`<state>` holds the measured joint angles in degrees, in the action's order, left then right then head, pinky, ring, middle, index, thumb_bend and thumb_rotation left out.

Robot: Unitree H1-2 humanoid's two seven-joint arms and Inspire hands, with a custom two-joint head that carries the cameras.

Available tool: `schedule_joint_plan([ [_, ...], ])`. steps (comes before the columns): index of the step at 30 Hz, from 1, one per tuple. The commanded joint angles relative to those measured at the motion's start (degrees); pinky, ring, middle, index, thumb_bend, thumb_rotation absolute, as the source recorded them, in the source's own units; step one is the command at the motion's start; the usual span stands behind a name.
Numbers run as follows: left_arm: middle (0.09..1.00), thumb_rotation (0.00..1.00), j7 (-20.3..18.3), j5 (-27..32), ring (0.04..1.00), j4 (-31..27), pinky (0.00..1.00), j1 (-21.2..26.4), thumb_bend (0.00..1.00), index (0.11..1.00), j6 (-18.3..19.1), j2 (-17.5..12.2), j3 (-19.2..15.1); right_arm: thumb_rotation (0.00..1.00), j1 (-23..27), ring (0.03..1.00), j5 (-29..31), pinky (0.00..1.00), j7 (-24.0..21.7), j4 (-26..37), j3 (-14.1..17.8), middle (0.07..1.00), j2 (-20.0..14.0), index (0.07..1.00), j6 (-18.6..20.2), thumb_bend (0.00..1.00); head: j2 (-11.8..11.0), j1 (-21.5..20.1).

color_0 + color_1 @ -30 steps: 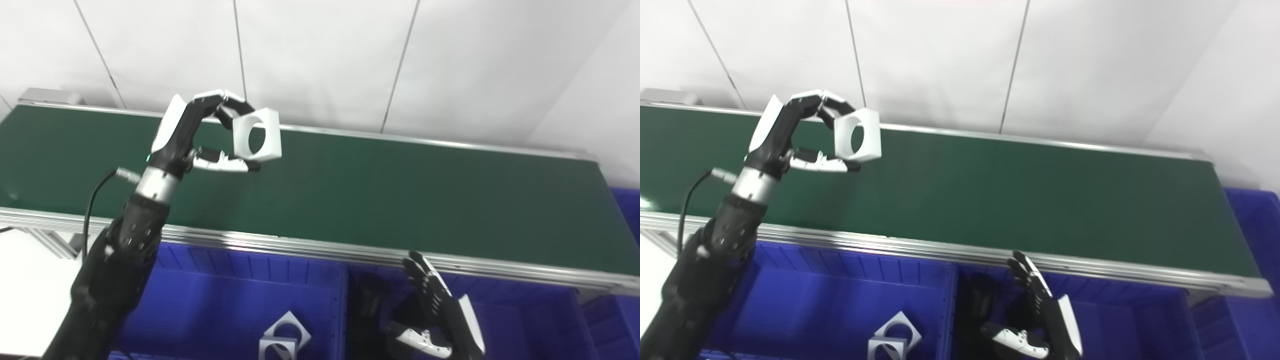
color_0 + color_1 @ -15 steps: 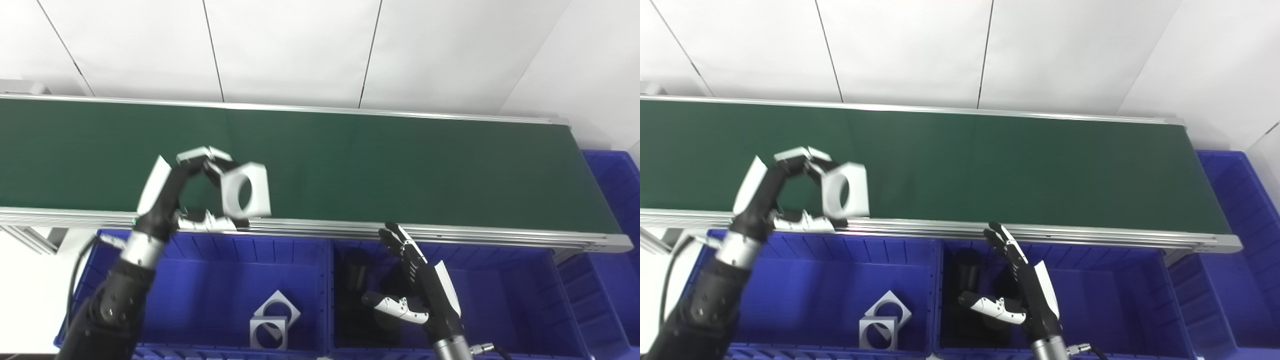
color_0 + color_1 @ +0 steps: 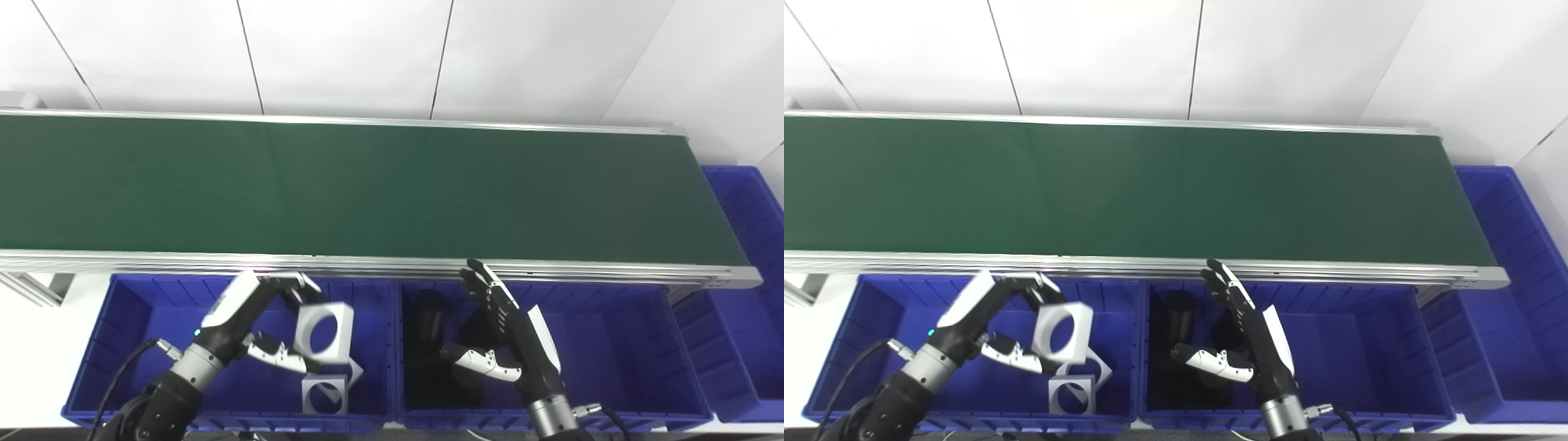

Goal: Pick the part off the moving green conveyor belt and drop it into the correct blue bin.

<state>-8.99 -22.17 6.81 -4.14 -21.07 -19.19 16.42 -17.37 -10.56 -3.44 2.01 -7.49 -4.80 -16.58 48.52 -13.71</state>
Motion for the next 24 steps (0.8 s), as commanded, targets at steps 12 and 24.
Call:
schedule_joint_plan([
  [12, 0.795, 0.04, -4.3, -8.6, 0.772, -3.6, 0.69, 1.6, 0.63, 0.779, 17.3, 1.0, 1.9, 0.44, -0.3, 0.876, 1.3, 0.87, 0.3, 1.7, 0.2, 0.876, 0.1, 0.920, -0.6, 0.90, -0.8, 1.2],
  [24, 0.878, 0.62, -11.6, 14.6, 0.861, -5.3, 0.81, -1.1, 0.93, 0.888, 9.8, 2.4, -2.7, 0.43, -0.8, 0.887, 0.7, 0.89, 0.2, 2.0, 0.1, 0.885, 0.1, 0.928, -0.1, 0.90, -2.2, 2.8],
])
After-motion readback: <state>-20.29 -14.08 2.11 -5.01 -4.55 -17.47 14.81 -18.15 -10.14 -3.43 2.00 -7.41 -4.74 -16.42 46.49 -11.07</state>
